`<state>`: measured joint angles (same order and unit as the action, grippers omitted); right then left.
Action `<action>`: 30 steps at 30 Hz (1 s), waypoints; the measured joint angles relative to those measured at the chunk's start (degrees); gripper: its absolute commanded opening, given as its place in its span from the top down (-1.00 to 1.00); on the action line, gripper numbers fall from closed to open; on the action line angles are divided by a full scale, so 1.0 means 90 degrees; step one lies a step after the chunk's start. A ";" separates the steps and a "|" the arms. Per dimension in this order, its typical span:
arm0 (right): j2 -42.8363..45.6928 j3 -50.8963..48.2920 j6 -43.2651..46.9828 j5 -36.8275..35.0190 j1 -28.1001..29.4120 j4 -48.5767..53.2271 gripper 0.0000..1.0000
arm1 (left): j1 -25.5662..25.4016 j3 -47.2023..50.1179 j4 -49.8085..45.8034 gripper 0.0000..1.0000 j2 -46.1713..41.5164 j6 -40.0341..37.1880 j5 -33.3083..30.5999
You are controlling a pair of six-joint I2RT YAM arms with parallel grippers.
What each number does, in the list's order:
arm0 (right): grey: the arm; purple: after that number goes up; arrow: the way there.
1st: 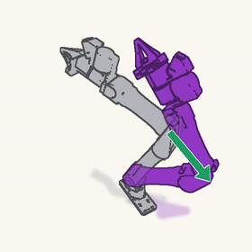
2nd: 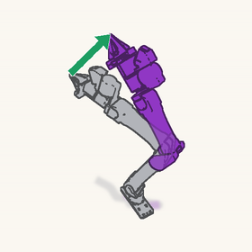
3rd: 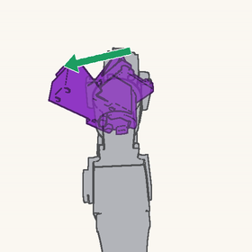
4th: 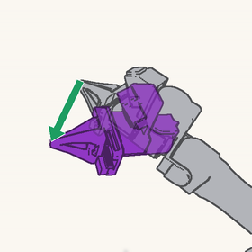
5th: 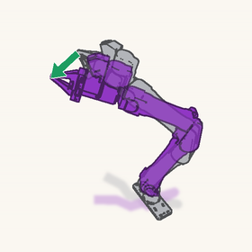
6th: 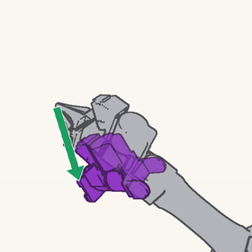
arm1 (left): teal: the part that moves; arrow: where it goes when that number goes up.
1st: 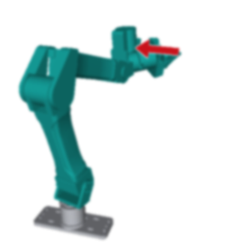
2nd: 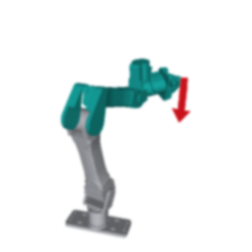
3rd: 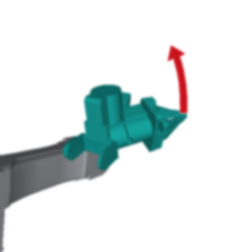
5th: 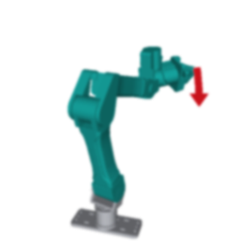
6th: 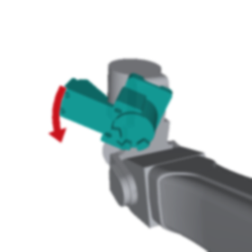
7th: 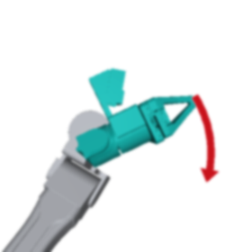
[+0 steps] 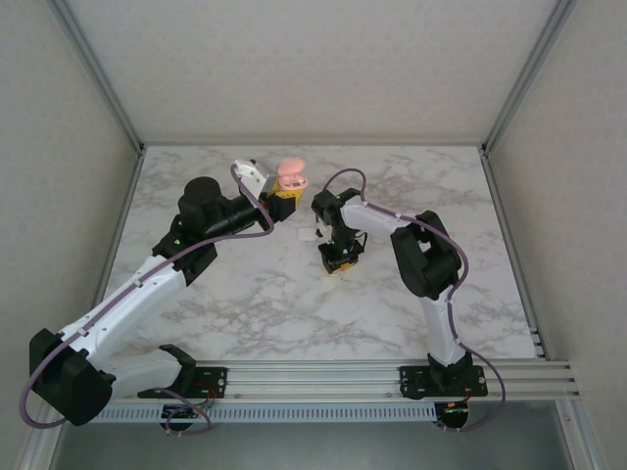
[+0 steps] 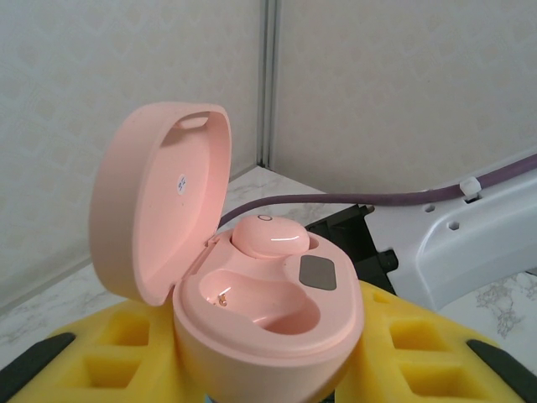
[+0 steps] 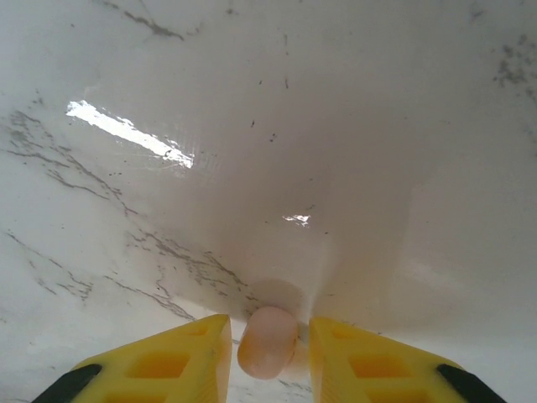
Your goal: Insert wireless bluetooth earbuds into charging case
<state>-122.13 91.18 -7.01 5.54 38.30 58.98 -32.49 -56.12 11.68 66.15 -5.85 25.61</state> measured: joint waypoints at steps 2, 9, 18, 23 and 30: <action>-0.0036 0.0002 0.0000 0.0000 0.0000 -0.0002 0.43 | 0.0000 0.0000 0.0000 0.85 0.0000 0.0000 0.0000; -0.0070 0.0039 -0.0024 -0.0019 0.0000 0.0019 0.37 | 0.0000 0.0000 0.0000 0.86 0.0000 0.0000 0.0000; -0.0148 0.0151 -0.0177 -0.0049 0.0010 0.0104 0.47 | 0.0000 0.0000 0.0000 0.86 0.0000 0.0000 0.0002; -0.0151 0.0158 -0.0223 -0.0095 0.0010 0.0129 0.54 | 0.0000 0.0000 0.0000 0.85 0.0000 0.0000 0.0000; -0.0032 0.0080 -0.0342 0.0012 -0.0005 -0.0017 0.59 | 0.0000 0.0000 0.0000 0.86 0.0005 0.0000 0.0000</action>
<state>-122.41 91.90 -10.09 5.65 38.26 58.83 -32.49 -56.12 11.68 66.19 -5.85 25.61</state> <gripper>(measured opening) 0.210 0.366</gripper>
